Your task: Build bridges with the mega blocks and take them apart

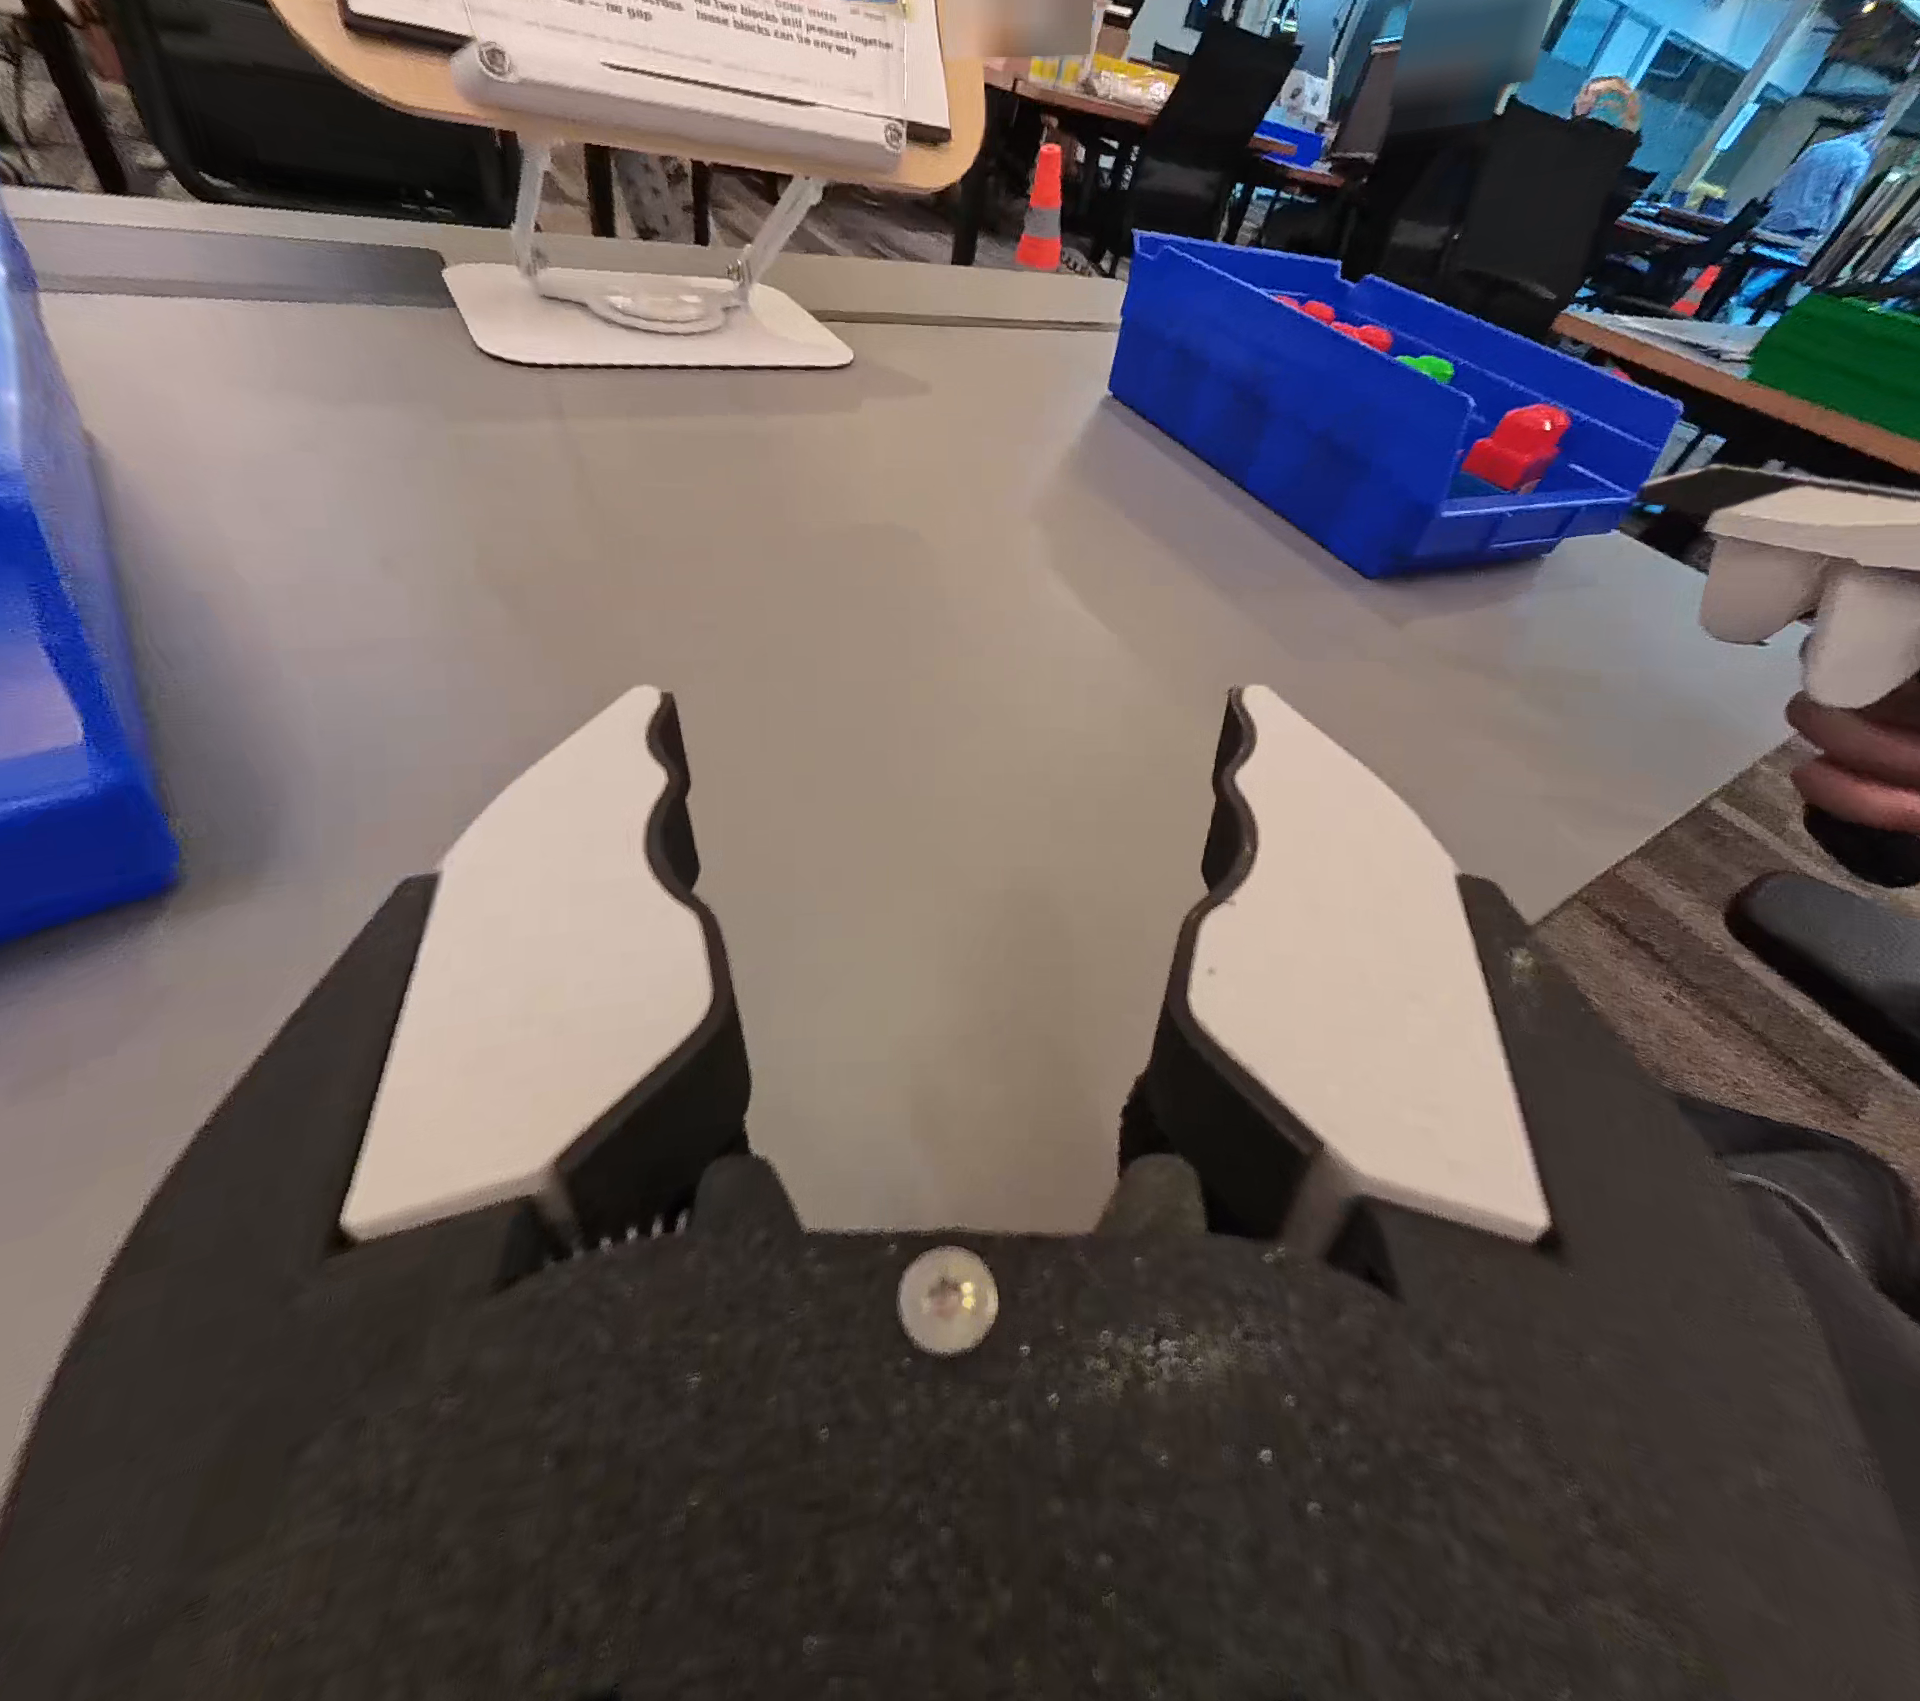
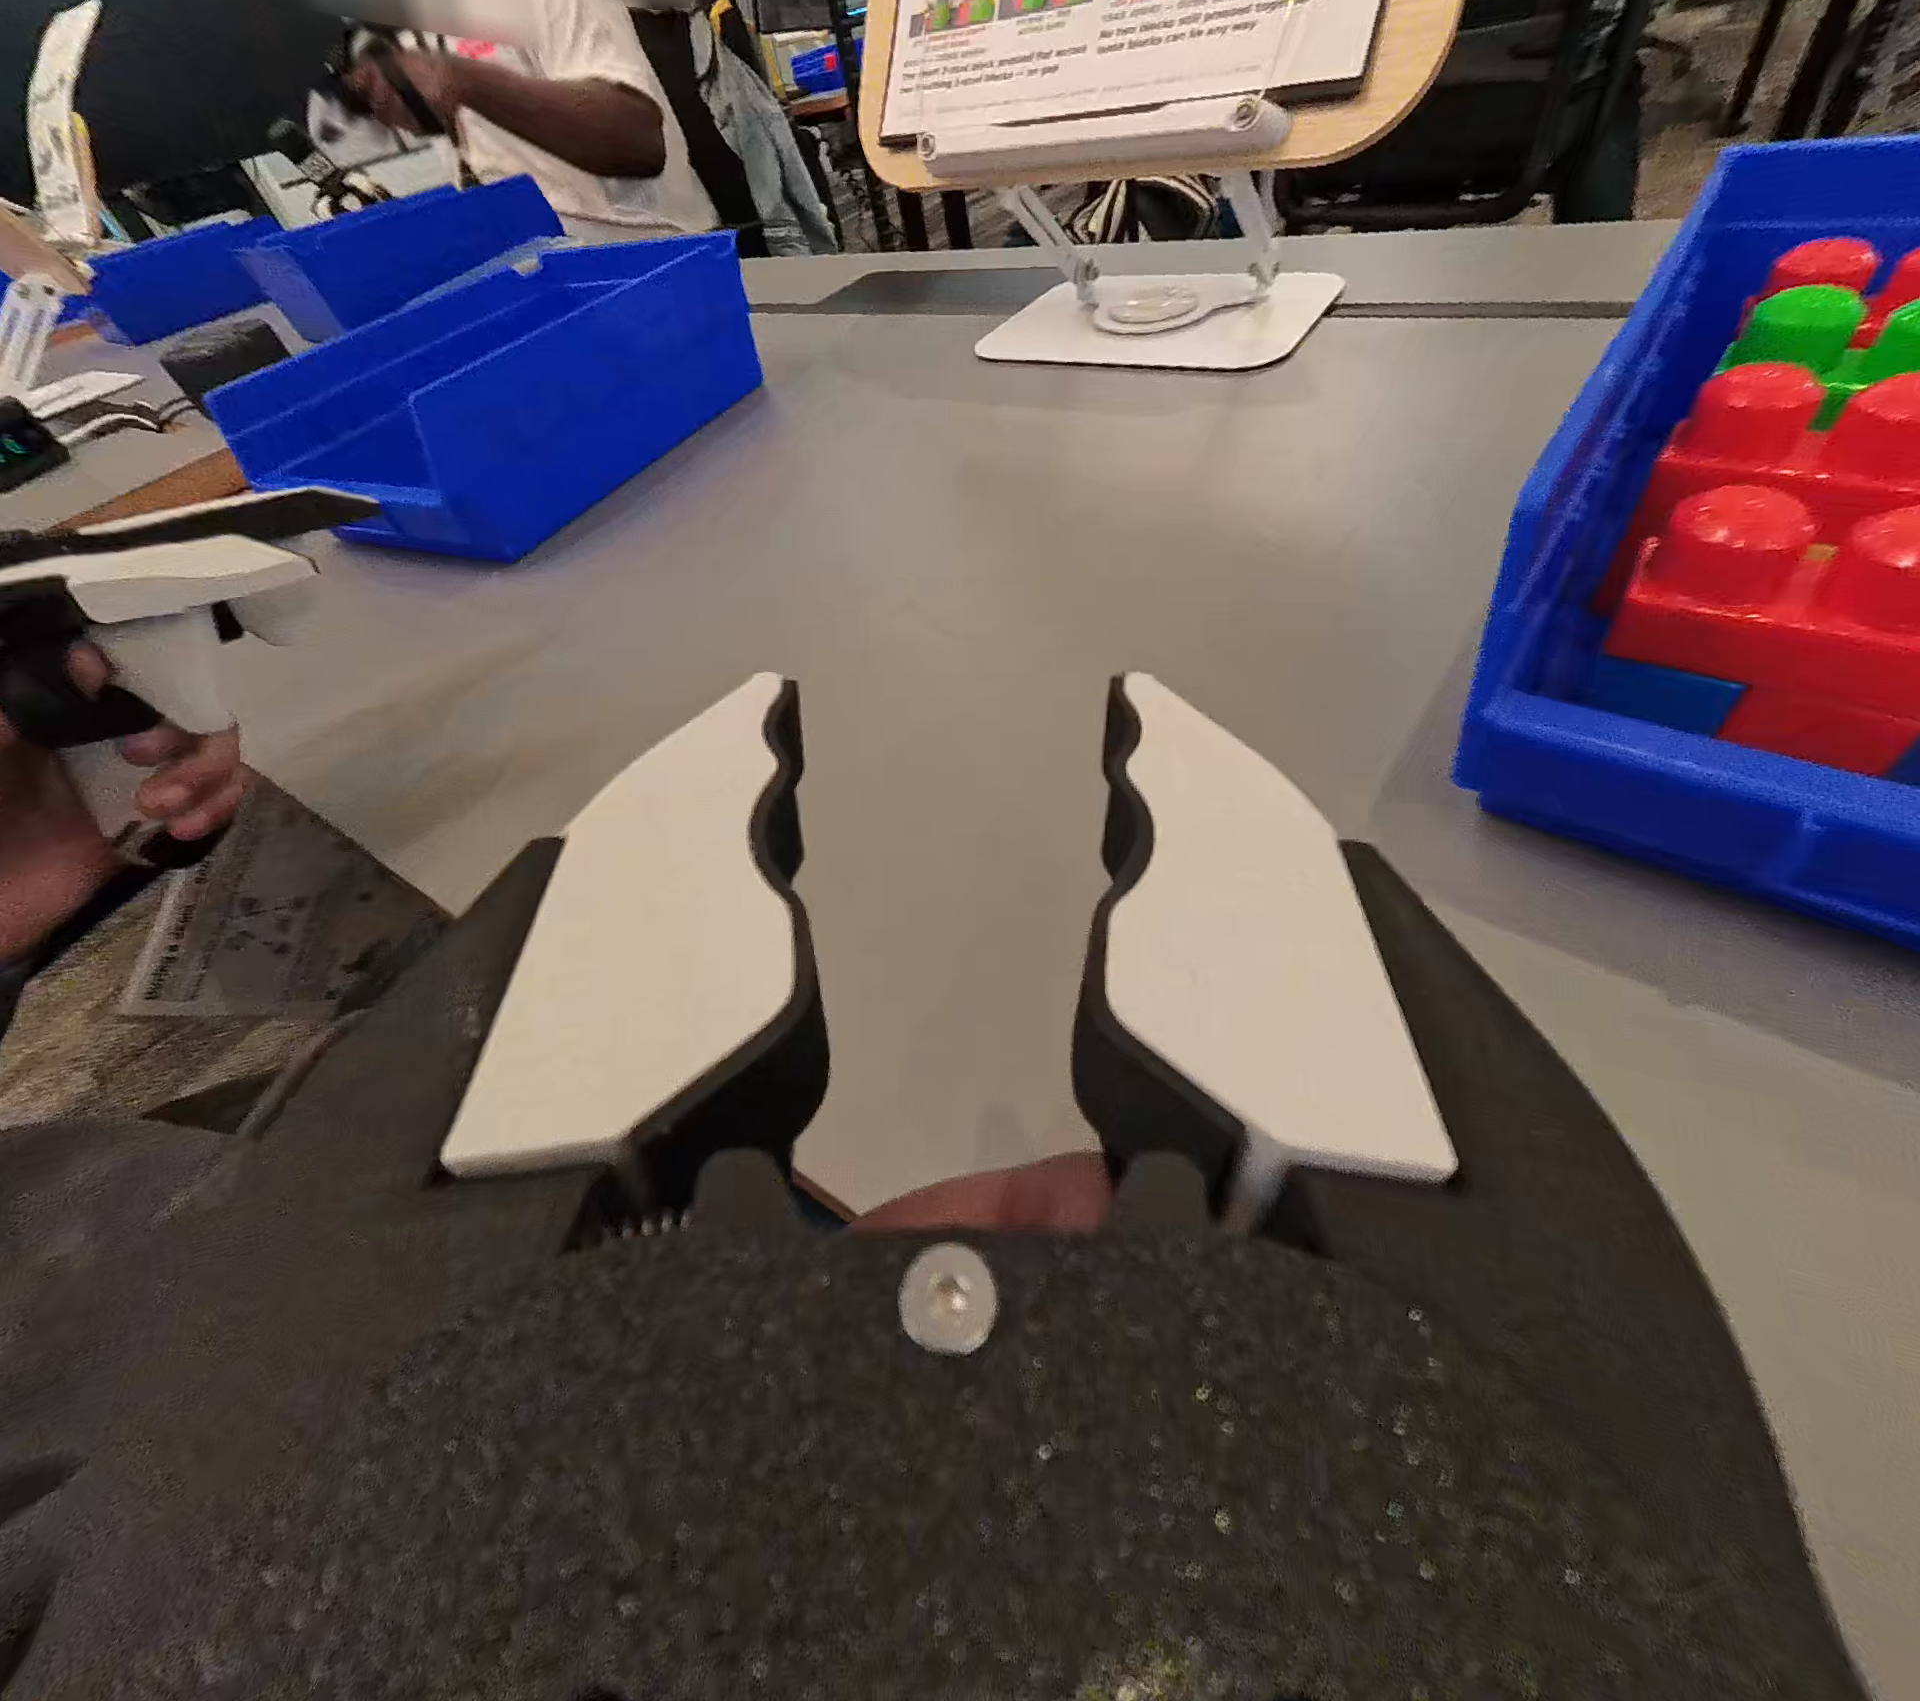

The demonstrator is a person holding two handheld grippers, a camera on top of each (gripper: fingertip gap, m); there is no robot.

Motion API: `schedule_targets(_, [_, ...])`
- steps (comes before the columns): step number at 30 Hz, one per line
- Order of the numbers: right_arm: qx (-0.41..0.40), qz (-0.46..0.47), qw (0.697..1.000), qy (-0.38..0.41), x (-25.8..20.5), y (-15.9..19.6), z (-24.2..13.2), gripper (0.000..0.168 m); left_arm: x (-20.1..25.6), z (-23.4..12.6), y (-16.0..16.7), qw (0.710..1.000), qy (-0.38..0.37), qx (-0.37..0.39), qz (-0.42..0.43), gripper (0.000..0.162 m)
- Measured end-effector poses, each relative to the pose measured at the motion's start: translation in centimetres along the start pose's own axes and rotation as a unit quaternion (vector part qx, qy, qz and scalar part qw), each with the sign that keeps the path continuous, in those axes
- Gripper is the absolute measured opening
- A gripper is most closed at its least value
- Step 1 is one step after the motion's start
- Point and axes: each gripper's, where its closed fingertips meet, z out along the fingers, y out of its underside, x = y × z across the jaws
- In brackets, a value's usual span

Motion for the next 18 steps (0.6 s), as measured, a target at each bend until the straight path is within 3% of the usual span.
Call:
schedule_targets(3, [0.004, -0.004, 1.000, 0.016, 1.1, -0.4, -0.5, 0.056, 0.8, 0.9, -0.4, 1.000, -0.006, 0.014, 0.020, 0.089])
schedule_targets(6, [0.025, 0.013, 0.999, 0.036, 3.4, -1.6, -1.9, 0.057, 5.9, 3.8, -1.6, 0.998, 0.068, 0.008, 0.000, 0.085])
schedule_targets(11, [0.070, 0.003, 0.971, 0.227, 13.9, -3.9, -8.9, 0.055, 17.8, 13.9, -1.1, 0.980, 0.190, -0.065, 0.006, 0.075])
schedule_targets(15, [0.030, -0.030, 0.926, 0.375, 21.1, -2.1, -13.8, 0.056, 23.0, 23.1, 0.6, 0.978, 0.177, -0.100, 0.040, 0.079])
schedule_targets(18, [0.005, -0.001, 0.919, 0.394, 23.7, 0.2, -14.4, 0.057, 24.9, 27.7, 1.8, 0.982, 0.138, -0.112, 0.060, 0.078])
